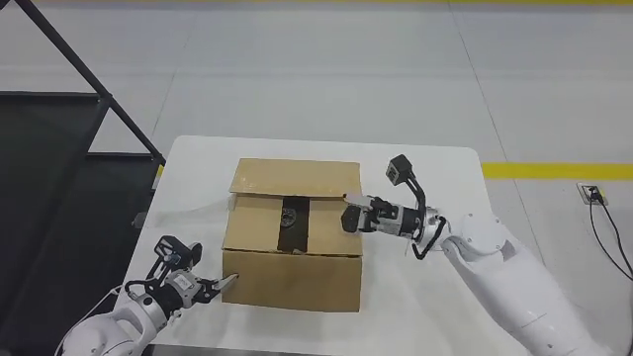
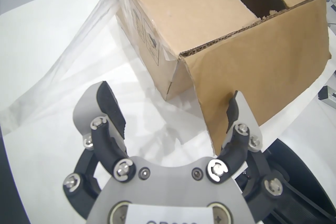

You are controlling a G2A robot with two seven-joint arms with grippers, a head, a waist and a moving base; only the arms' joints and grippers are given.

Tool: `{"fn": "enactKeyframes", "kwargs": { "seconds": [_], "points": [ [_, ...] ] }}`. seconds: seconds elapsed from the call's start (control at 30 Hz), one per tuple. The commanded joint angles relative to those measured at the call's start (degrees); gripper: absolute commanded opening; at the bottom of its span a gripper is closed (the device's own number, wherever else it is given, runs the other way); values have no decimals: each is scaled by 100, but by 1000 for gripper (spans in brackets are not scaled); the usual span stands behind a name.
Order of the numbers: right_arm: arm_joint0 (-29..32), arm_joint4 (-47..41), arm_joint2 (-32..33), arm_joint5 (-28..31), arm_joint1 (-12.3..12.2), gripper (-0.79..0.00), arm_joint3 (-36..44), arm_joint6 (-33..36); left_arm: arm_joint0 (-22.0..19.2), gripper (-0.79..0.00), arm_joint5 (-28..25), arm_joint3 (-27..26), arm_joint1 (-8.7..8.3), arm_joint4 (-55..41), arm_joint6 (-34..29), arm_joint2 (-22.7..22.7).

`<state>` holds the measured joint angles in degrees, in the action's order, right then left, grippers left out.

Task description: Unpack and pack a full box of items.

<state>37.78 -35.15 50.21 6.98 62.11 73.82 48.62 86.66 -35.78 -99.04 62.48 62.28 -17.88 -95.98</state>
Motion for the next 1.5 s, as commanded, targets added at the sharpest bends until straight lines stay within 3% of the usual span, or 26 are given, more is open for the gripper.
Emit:
{"fn": "enactKeyframes", "kwargs": {
  "seconds": [0.0,0.13,0.3,0.43,0.63,1.0,1.1,1.27,1.47],
  "points": [
    [-289,-224,-213,-233,132,0,-455,81,26,0,13,1,-5,-23,58,-12],
    [-704,-350,-522,-130,393,0,-1102,-219,66,0,19,1,-17,-40,112,-35],
    [-1112,-493,-785,426,736,0,-1572,-822,113,0,34,2,-30,-41,162,-36],
    [-1554,-296,-957,665,1010,0,-2043,-1703,157,0,51,1,-37,-45,207,-14],
    [-2225,-74,-1297,572,1470,0,-2991,-2481,266,0,69,-29,-47,-23,328,1],
    [-2291,38,-1353,532,1514,0,-3098,-2552,293,0,86,-18,-52,-41,350,-1],
    [-2244,51,-1268,317,1543,0,-3098,-2959,299,0,149,-25,-49,-47,378,8],
    [-2431,236,-1351,-68,1801,0,-3337,-4014,337,0,235,-93,-55,29,412,33],
    [-2828,230,-1575,-448,2180,0,-4170,-3415,468,0,244,-137,-68,46,557,-32]
  ]
}}
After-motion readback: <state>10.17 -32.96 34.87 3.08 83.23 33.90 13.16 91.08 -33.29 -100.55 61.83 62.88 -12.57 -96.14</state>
